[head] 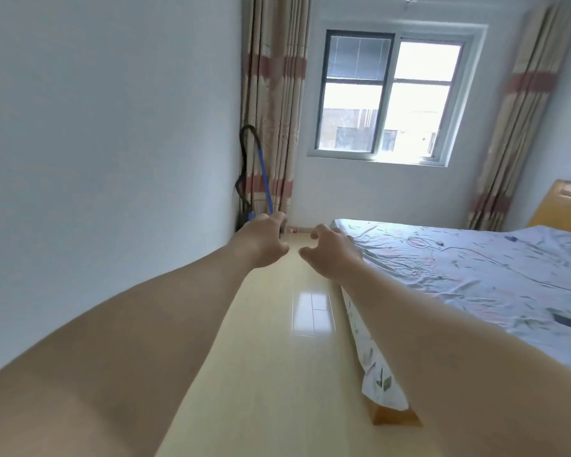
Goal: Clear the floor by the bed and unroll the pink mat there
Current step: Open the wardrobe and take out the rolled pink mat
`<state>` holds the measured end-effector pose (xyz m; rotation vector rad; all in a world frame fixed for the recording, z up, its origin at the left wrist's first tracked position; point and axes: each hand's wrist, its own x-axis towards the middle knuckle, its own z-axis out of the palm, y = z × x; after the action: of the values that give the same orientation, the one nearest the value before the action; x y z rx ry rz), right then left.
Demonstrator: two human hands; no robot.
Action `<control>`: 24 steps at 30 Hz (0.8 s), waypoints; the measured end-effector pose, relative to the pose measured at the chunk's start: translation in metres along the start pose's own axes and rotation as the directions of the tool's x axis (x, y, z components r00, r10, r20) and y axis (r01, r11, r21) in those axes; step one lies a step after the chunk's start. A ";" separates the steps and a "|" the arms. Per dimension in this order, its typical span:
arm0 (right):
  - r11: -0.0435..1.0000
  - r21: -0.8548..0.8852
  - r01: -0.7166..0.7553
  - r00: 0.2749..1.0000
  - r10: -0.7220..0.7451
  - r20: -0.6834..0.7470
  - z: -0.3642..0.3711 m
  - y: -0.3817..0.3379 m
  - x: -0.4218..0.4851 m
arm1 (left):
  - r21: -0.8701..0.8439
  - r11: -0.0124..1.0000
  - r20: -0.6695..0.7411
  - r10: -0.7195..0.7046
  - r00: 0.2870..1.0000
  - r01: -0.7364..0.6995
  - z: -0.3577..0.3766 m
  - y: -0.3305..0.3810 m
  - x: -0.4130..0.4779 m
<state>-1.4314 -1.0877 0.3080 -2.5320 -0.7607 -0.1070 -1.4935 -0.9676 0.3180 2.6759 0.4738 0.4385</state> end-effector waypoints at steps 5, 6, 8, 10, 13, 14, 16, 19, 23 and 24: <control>0.984 -0.028 -0.177 0.983 0.175 -0.054 -0.003 0.071 0.070 | -0.050 0.992 0.083 0.121 0.989 -0.118 0.056 0.029 0.090; 0.979 -0.028 -0.202 0.978 0.200 -0.054 0.001 0.088 0.080 | -0.054 0.989 0.101 0.145 0.984 -0.140 0.070 0.035 0.104; 0.968 -0.039 -0.248 0.968 0.246 -0.043 0.008 0.123 0.099 | -0.063 0.984 0.148 0.176 0.973 -0.168 0.098 0.048 0.130; 0.953 -0.056 -0.297 0.955 0.296 -0.022 0.009 0.164 0.119 | -0.063 0.981 0.195 0.191 0.962 -0.182 0.129 0.067 0.160; 0.934 -0.069 -0.351 0.937 0.349 -0.029 -0.003 0.224 0.148 | -0.068 0.975 0.232 0.221 0.947 -0.211 0.174 0.104 0.205; 0.926 -0.074 -0.370 0.929 0.368 -0.043 -0.010 0.250 0.160 | -0.083 0.973 0.245 0.230 0.942 -0.216 0.194 0.123 0.222; 0.912 -0.068 -0.404 0.915 0.401 -0.054 -0.023 0.297 0.182 | -0.120 0.969 0.268 0.240 0.933 -0.215 0.227 0.158 0.254; 0.879 -0.069 -0.472 0.882 0.471 -0.029 -0.044 0.364 0.205 | -0.147 0.963 0.318 0.261 0.911 -0.225 0.270 0.207 0.297; 0.829 -0.048 -0.557 0.830 0.554 -0.067 -0.077 0.448 0.241 | -0.182 0.945 0.362 0.322 0.875 -0.272 0.325 0.272 0.351; 0.823 -0.040 -0.567 0.823 0.564 -0.066 -0.080 0.460 0.246 | -0.176 0.942 0.371 0.332 0.867 -0.285 0.336 0.282 0.360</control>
<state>-0.9725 -1.3369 0.2306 -2.6856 0.0447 0.0093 -0.9757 -1.1813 0.2266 2.6330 -0.1024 -0.0038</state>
